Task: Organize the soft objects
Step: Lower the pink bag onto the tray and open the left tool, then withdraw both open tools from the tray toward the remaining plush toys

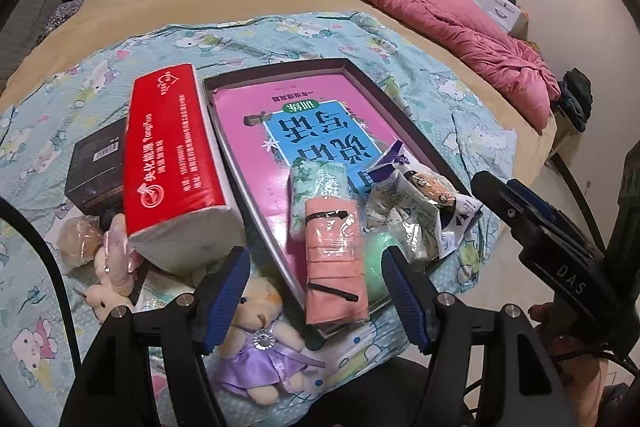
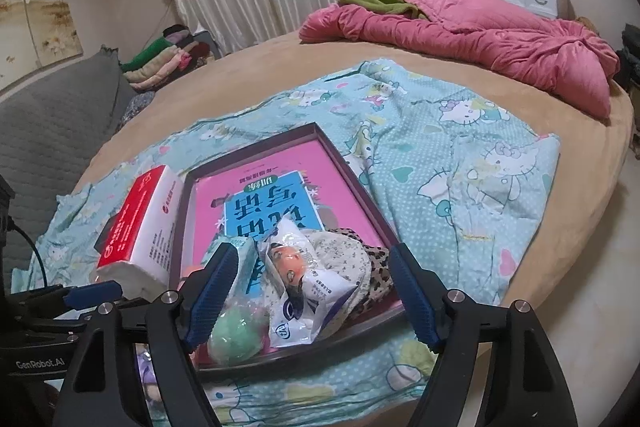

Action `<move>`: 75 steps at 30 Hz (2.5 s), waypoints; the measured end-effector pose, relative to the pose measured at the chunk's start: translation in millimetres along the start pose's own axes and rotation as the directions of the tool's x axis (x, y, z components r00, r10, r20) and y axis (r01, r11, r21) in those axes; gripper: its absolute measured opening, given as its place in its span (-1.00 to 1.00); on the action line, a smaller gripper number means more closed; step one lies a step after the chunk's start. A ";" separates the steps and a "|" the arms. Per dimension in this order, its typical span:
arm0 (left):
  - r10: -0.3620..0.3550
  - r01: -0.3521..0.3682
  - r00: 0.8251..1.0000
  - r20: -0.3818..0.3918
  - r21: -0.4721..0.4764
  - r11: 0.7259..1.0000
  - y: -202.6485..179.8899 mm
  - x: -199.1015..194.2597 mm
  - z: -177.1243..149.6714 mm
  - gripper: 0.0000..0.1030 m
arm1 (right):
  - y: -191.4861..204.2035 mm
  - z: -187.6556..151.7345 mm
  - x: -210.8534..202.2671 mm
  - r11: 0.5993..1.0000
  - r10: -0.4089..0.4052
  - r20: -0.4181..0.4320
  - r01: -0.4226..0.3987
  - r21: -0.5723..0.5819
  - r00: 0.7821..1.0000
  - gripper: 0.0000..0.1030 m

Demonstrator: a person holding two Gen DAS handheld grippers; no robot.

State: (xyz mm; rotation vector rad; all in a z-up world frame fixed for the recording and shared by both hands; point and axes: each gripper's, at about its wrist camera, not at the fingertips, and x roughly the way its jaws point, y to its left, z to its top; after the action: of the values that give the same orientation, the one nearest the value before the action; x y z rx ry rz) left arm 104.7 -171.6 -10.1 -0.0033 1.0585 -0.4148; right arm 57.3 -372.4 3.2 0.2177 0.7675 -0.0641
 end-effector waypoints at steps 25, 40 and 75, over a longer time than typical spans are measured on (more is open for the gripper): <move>0.116 -0.102 0.987 0.112 -0.122 0.987 71.1 -86.8 -6.1 0.44 | 57.2 14.9 -39.1 0.994 0.048 0.051 -0.042 -0.100 0.998 0.57; 0.172 -0.139 0.970 0.169 -0.192 0.972 105.0 -134.5 -9.3 0.45 | 100.8 21.8 -68.8 0.979 0.115 0.083 -0.099 -0.179 0.990 0.58; 0.259 -0.192 0.954 0.149 -0.358 0.914 193.3 -150.3 -40.9 0.45 | 175.5 -7.2 -59.1 0.915 0.193 -0.036 -0.193 -0.355 0.981 0.58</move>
State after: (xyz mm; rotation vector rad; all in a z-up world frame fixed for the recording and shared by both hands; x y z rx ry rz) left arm 70.6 64.7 57.9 -0.2236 0.9138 -0.0149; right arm 33.9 -200.8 69.3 -0.0542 0.7412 0.2626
